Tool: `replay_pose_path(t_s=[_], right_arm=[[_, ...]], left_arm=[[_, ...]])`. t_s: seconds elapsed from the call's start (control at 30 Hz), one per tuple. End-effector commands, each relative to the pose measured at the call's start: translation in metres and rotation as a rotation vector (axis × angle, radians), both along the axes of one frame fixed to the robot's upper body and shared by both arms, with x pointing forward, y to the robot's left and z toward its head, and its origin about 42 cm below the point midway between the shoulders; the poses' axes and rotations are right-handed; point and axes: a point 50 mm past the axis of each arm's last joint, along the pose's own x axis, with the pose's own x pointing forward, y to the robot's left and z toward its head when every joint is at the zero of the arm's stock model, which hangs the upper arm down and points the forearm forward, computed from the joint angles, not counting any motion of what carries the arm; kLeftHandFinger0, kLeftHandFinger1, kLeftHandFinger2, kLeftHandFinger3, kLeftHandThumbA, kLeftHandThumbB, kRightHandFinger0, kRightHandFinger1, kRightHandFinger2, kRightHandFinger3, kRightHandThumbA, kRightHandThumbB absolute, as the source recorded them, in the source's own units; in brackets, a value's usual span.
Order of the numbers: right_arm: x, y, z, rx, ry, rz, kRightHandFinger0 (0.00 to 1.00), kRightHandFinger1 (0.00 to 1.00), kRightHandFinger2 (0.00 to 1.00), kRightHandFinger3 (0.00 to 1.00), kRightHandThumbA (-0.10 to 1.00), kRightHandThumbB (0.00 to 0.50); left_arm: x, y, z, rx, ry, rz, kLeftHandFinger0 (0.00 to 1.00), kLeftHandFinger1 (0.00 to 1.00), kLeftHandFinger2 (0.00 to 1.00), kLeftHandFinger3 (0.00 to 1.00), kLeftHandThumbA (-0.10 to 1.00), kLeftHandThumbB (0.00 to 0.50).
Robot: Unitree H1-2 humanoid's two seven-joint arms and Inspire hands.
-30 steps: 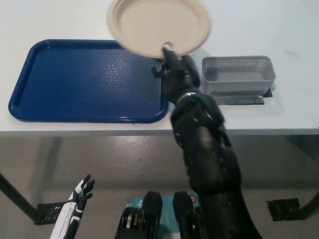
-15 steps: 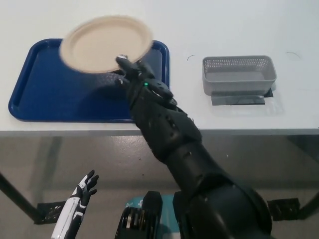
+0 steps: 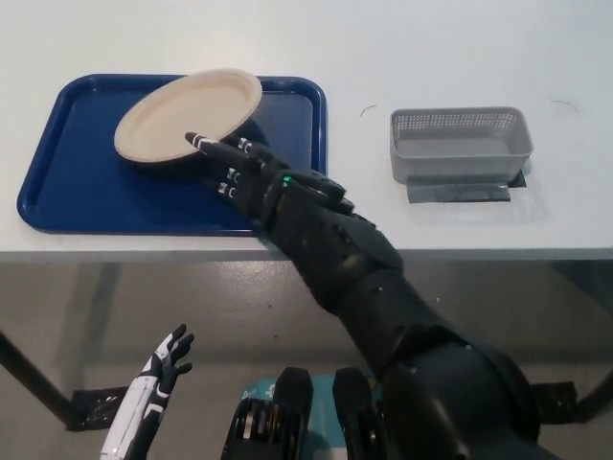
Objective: Use the right hand to pick up a plate from a leveled surface and place it into a tray on the left side
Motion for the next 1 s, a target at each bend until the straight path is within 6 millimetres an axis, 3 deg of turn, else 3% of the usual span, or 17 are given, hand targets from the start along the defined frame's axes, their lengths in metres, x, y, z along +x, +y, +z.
replay_pose_path(t_s=[0.0, 0.1, 0.2, 0.3, 0.33, 0.37, 0.43, 0.5, 0.63, 0.7, 0.87, 0.97], right_arm=[[0.001, -0.006, 0.049, 0.086, -0.170, 0.185, 1.00, 1.00, 1.00, 1.00, 0.78, 0.413], [-0.008, -0.027, 0.049, 0.115, -0.230, 0.140, 1.00, 1.00, 1.00, 1.00, 0.81, 0.380], [-0.026, -0.054, 0.051, 0.123, -0.307, 0.102, 1.00, 1.00, 1.00, 1.00, 0.87, 0.384], [-0.049, -0.073, 0.059, 0.139, -0.370, 0.122, 1.00, 1.00, 1.00, 1.00, 0.83, 0.394], [-0.068, -0.084, 0.061, 0.136, -0.394, 0.158, 1.00, 1.00, 1.00, 1.00, 0.85, 0.384], [-0.102, -0.097, 0.064, 0.167, -0.407, 0.199, 1.00, 1.00, 1.00, 1.00, 0.83, 0.369], [-0.125, -0.107, 0.066, 0.178, -0.416, 0.234, 1.00, 1.00, 1.00, 1.00, 0.82, 0.375], [-0.170, -0.123, 0.064, 0.170, -0.433, 0.282, 1.00, 1.00, 1.00, 1.00, 0.81, 0.384], [-0.210, -0.134, 0.061, 0.203, -0.442, 0.343, 1.00, 1.00, 1.00, 1.00, 0.77, 0.367], [-0.241, -0.144, 0.057, 0.158, -0.475, 0.402, 1.00, 1.00, 1.00, 1.00, 0.83, 0.358], [-0.269, -0.150, 0.043, 0.137, -0.436, 0.433, 1.00, 1.00, 1.00, 1.00, 0.74, 0.354], [-0.275, -0.152, 0.035, 0.112, -0.417, 0.435, 1.00, 1.00, 1.00, 1.00, 0.72, 0.355]], left_arm=[[0.008, 0.003, 0.009, 0.038, -0.040, -0.055, 0.94, 1.00, 1.00, 1.00, 1.00, 0.077], [0.008, 0.003, 0.010, 0.037, -0.038, -0.054, 0.94, 1.00, 1.00, 1.00, 1.00, 0.076], [0.006, 0.003, 0.008, 0.036, -0.033, -0.055, 0.93, 1.00, 1.00, 1.00, 1.00, 0.076], [0.009, 0.003, 0.009, 0.034, -0.039, -0.055, 0.93, 1.00, 1.00, 1.00, 1.00, 0.081], [0.009, 0.002, 0.009, 0.025, -0.034, -0.053, 0.92, 1.00, 1.00, 1.00, 1.00, 0.086], [0.011, 0.004, 0.011, 0.041, -0.043, -0.059, 0.91, 0.99, 1.00, 1.00, 1.00, 0.078], [0.015, 0.005, 0.013, 0.038, -0.043, -0.059, 0.90, 0.99, 1.00, 1.00, 1.00, 0.085], [0.014, 0.004, 0.011, 0.028, -0.036, -0.061, 0.91, 0.99, 1.00, 1.00, 1.00, 0.078], [0.019, 0.004, 0.013, 0.026, -0.038, -0.062, 0.91, 0.99, 1.00, 1.00, 1.00, 0.078], [0.018, 0.003, 0.011, 0.032, -0.039, -0.066, 0.90, 0.99, 1.00, 1.00, 1.00, 0.096], [0.019, 0.003, 0.013, 0.049, -0.045, -0.074, 0.89, 0.98, 1.00, 1.00, 1.00, 0.094], [0.019, 0.001, 0.013, 0.049, -0.042, -0.082, 0.89, 0.98, 1.00, 1.00, 1.00, 0.098]])
